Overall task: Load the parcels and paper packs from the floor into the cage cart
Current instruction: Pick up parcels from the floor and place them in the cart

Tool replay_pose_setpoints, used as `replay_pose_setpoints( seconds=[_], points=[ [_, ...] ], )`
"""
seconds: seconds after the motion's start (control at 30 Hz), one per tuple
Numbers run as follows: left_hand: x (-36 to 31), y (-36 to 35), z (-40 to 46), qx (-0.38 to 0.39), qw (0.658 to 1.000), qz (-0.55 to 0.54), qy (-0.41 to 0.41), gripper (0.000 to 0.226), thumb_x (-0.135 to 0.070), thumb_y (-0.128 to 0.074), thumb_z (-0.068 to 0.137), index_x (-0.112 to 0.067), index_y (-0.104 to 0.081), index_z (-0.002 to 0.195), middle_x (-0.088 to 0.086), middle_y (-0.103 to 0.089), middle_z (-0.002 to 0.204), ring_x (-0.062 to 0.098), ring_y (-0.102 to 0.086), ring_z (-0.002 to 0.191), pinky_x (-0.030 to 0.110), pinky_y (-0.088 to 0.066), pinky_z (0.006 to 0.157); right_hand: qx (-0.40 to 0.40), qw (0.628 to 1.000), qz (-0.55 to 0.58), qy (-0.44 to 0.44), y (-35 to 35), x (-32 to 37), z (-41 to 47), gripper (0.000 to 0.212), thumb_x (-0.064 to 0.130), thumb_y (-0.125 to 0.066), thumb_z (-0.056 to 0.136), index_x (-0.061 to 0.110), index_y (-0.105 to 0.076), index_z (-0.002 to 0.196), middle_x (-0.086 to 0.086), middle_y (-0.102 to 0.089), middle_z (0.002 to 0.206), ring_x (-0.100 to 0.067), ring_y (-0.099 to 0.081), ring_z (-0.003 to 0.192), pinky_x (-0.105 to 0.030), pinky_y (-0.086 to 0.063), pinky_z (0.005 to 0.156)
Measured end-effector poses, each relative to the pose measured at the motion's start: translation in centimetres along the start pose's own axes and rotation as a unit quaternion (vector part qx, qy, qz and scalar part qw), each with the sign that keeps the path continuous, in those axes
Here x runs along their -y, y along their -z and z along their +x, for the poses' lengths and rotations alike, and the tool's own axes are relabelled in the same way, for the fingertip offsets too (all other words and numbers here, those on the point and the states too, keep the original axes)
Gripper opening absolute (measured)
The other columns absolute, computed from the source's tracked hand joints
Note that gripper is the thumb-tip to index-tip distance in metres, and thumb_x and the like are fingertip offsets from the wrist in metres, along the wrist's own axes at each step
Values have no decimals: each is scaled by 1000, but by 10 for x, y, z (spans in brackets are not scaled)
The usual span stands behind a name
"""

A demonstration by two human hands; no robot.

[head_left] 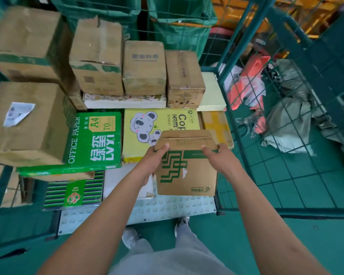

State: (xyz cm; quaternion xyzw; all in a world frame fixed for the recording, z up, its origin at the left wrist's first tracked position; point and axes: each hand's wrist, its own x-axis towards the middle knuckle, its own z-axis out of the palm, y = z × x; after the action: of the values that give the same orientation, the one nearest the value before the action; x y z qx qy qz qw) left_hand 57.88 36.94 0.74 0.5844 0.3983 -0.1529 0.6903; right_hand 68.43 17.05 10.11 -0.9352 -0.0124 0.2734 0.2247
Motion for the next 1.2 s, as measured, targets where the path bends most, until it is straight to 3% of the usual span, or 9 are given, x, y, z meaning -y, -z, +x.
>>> replay_pose_setpoints(
  seconds=[0.1,0.2,0.27,0.4,0.6,0.77,0.83,1.0,1.2],
  points=[
    [-33,-25,4,10,1000,18,-14,94,-93,-50,75,-34,-43,147,-7,-60,139,20,-57,123,42,-43,97,-32,999,36,-9,19,-14,24,76,65,-49,98,12,-38,152,-11,-56,144,-33,-57,125,-38,-42,86],
    [-64,-53,19,9,999,29,-20,76,-77,-42,94,-29,-36,153,-7,-52,138,20,-51,123,41,-41,99,-65,997,52,-4,44,-25,53,72,68,-48,97,15,-45,144,-9,-60,137,-32,-59,121,-39,-44,86],
    [-87,-77,33,0,999,30,-19,78,-76,-43,94,-27,-35,155,-3,-52,146,23,-54,127,41,-43,104,-89,994,58,4,69,-32,78,70,69,-48,96,15,-50,139,-8,-62,133,-31,-60,117,-38,-43,82],
    [-144,-133,61,-1,999,32,-44,60,-67,-42,100,-25,-43,143,-6,-62,124,11,-59,101,37,-41,92,-135,988,80,17,123,-47,134,67,70,-48,95,15,-56,131,-8,-64,126,-30,-61,111,-37,-40,79],
    [-215,-182,116,-27,997,47,-62,68,-79,-47,91,-28,-57,136,-8,-72,117,18,-65,111,52,-41,113,-171,980,100,32,171,-54,211,64,70,-46,96,16,-57,128,-10,-63,123,-33,-61,112,-39,-44,83],
    [-253,-192,142,-52,995,9,-86,51,-60,-48,102,-26,-52,140,-4,-73,114,9,-67,98,27,-51,73,-159,980,106,57,182,-39,256,63,69,-41,97,18,-57,130,-8,-65,123,-33,-61,111,-42,-52,88],
    [-264,-195,151,-63,993,-10,-99,50,-55,-51,103,-27,-48,144,-4,-73,114,7,-70,95,23,-52,67,-156,979,112,61,185,-30,269,61,70,-38,95,22,-57,129,-5,-64,123,-33,-60,111,-45,-53,90],
    [-283,-203,178,-77,988,-71,-110,46,-49,-55,103,-36,-42,145,-6,-73,115,13,-69,104,28,-51,76,-173,972,144,64,193,-9,300,71,74,-32,85,27,-54,134,-1,-63,125,-32,-61,110,-50,-54,93],
    [-296,-204,214,-89,982,-103,-128,45,-43,-55,104,-36,-42,147,-2,-74,117,17,-69,107,34,-54,83,-163,968,175,77,198,16,338,45,54,-43,94,28,-53,129,-1,-63,119,-33,-59,107,-46,-53,89]
  ],
)
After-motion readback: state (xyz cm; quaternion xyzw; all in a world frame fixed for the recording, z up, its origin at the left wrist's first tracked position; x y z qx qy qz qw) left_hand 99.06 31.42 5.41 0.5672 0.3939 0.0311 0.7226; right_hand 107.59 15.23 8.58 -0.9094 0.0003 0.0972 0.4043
